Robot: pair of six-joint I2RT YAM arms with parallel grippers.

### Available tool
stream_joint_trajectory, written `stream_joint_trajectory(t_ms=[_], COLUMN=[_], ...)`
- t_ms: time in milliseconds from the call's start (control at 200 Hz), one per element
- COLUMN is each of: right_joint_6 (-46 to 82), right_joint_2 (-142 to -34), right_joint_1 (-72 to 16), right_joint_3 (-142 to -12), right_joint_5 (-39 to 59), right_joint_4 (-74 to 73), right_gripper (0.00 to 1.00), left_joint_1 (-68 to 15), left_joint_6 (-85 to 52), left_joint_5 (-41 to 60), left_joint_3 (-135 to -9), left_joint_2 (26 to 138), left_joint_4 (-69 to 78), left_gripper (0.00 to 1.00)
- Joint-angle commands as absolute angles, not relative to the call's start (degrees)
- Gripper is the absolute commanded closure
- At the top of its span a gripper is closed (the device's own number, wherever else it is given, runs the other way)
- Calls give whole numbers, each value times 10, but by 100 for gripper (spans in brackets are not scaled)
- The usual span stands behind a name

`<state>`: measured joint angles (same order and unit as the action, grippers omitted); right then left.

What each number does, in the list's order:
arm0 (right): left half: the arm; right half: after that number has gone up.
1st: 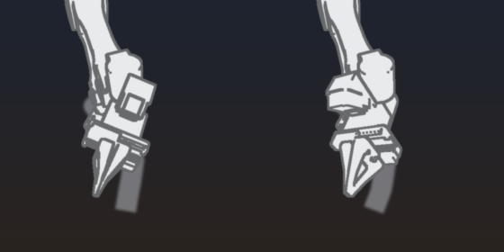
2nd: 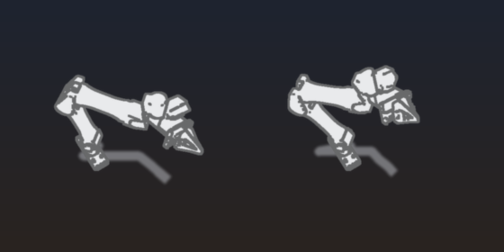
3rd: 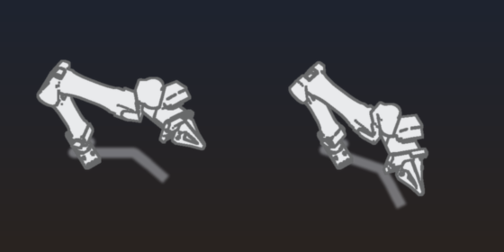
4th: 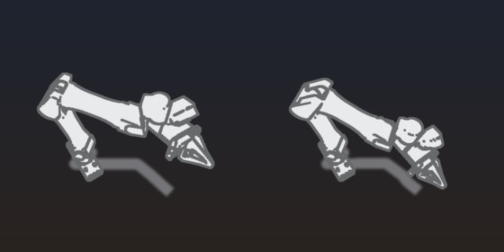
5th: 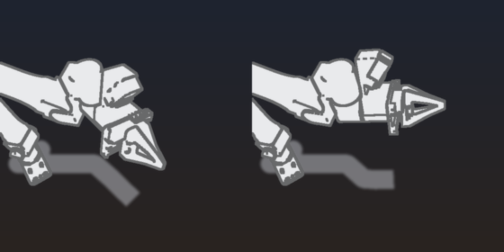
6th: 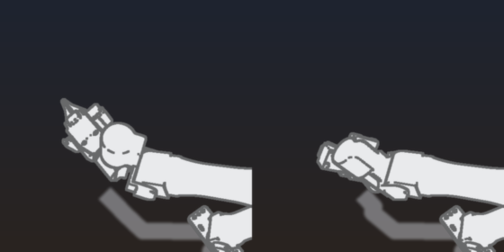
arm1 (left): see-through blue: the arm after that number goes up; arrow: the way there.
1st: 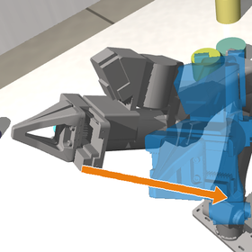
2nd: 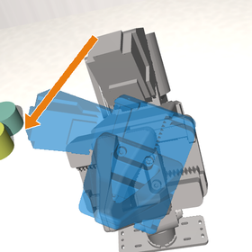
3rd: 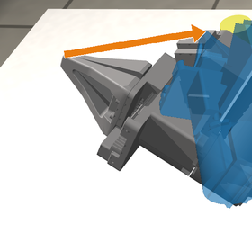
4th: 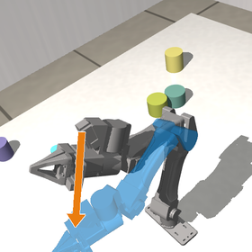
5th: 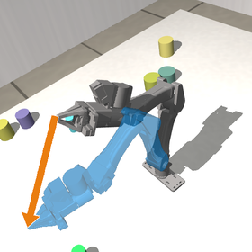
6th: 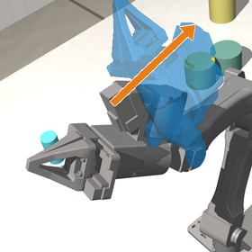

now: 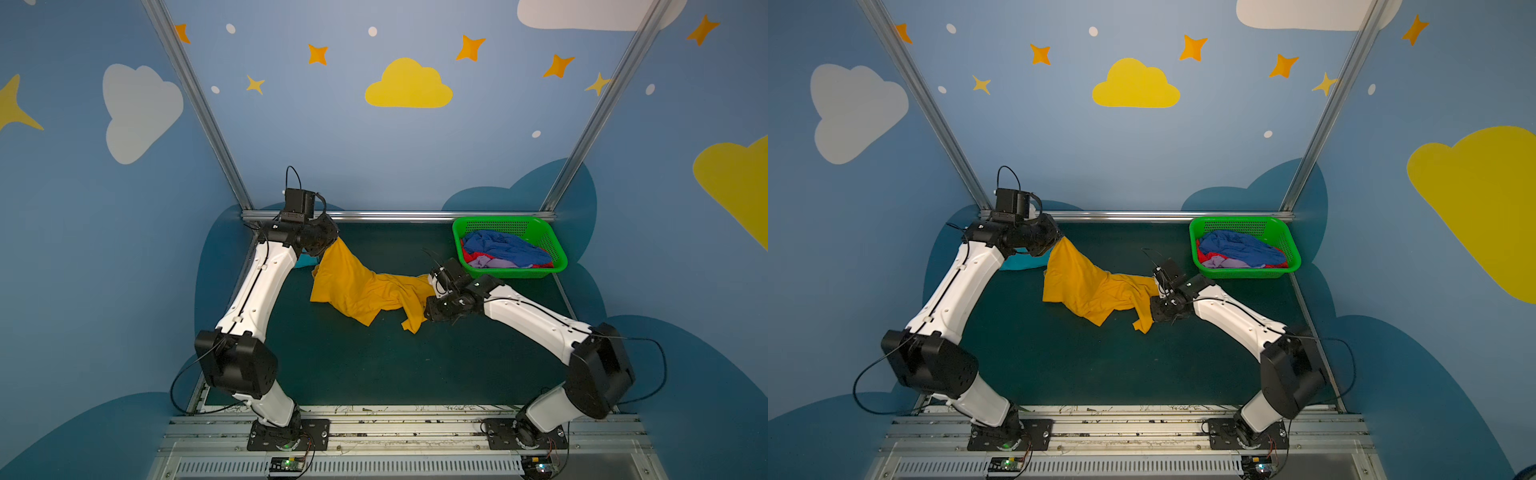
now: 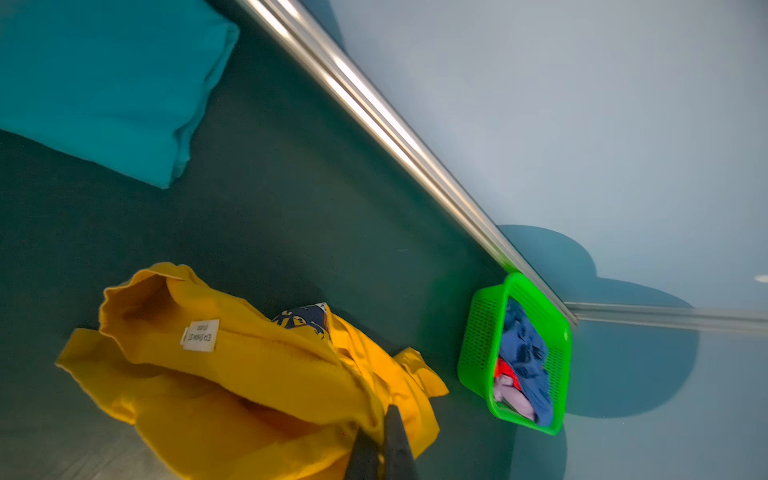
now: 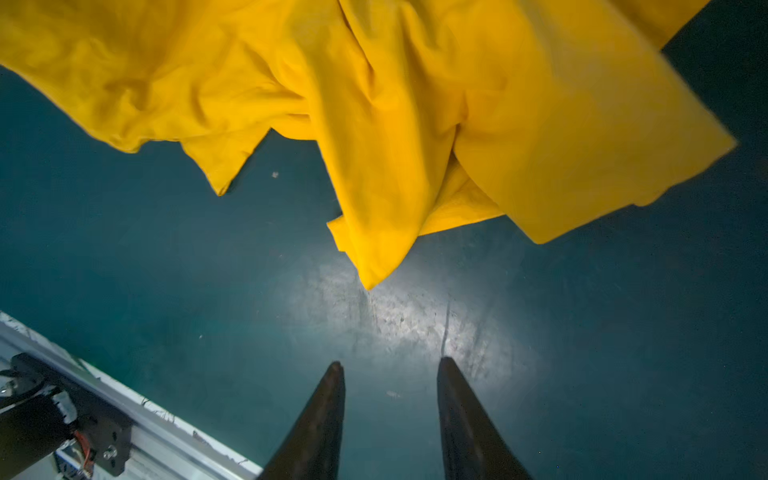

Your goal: Fold and stack the t-shirts

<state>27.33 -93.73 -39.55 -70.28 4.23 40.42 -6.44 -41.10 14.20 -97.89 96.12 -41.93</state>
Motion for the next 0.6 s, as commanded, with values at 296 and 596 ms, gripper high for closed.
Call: stream_joint_trajectory(t_ms=[296,596], right_joint_6=[337,311], right_joint_2=[-1112,-1058], right_joint_1=[-439,-357], right_joint_3=[-767,-821], right_joint_5=[95,1], right_joint_4=[390,416], right_gripper=[28,100], left_joint_1=[-12,12], left_joint_6=[-415,-405], left_joint_5=[143,169], left_joint_3=[-1011,-1125], left_joint_2=[1088,1139], left_joint_4=[-394,-451], left_gripper=[96,96])
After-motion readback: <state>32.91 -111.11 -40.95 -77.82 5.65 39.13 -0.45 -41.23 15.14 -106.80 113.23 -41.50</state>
